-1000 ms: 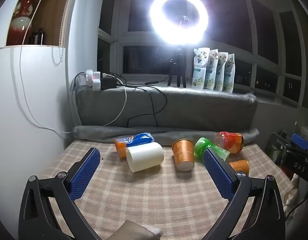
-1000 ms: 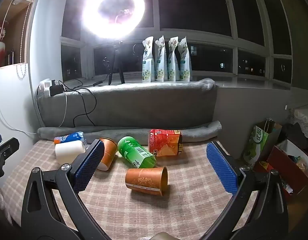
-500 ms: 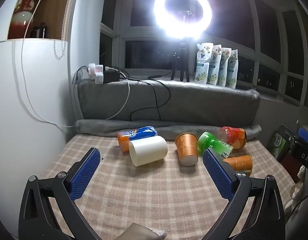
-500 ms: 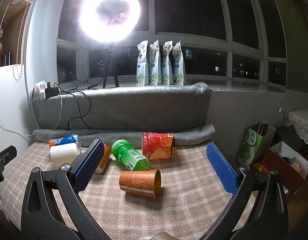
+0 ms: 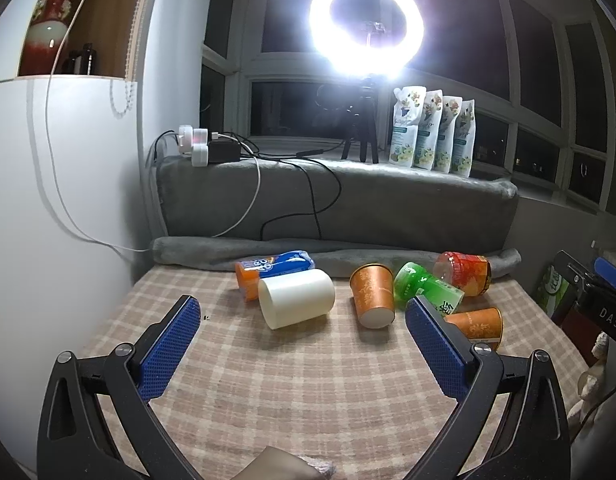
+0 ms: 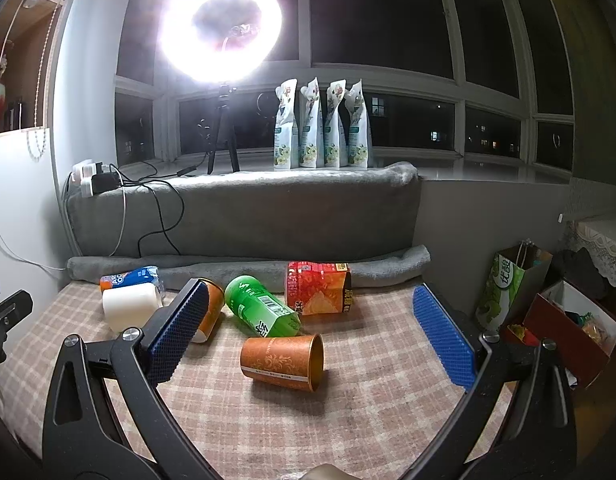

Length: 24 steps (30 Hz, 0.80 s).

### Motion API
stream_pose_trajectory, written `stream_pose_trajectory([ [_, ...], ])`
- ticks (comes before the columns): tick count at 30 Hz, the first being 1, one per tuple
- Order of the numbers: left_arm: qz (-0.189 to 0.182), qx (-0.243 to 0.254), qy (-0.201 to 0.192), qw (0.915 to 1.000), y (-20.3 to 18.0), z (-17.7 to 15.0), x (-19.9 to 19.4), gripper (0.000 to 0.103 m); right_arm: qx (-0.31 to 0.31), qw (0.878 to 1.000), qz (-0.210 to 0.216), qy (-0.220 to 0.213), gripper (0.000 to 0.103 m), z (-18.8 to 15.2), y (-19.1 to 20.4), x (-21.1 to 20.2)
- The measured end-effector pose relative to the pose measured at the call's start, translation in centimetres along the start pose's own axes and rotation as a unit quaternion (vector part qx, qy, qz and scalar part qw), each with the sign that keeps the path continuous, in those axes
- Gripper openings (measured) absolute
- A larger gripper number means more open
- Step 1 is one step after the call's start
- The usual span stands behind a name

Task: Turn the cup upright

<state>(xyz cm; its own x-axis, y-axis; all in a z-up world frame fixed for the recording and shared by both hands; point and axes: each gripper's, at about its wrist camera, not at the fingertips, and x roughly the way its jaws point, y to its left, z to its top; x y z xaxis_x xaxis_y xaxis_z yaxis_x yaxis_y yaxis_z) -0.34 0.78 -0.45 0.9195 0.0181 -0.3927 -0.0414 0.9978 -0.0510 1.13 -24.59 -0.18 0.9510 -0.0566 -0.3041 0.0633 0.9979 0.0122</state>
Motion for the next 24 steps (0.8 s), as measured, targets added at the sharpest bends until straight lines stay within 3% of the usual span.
stream_pose_trajectory([
  [24, 0.006, -0.002, -0.004, 1.0, 0.33, -0.02, 0.11, 0.102, 0.0, 1.0, 0.001, 0.001, 0.103, 0.29, 0.17, 0.04],
])
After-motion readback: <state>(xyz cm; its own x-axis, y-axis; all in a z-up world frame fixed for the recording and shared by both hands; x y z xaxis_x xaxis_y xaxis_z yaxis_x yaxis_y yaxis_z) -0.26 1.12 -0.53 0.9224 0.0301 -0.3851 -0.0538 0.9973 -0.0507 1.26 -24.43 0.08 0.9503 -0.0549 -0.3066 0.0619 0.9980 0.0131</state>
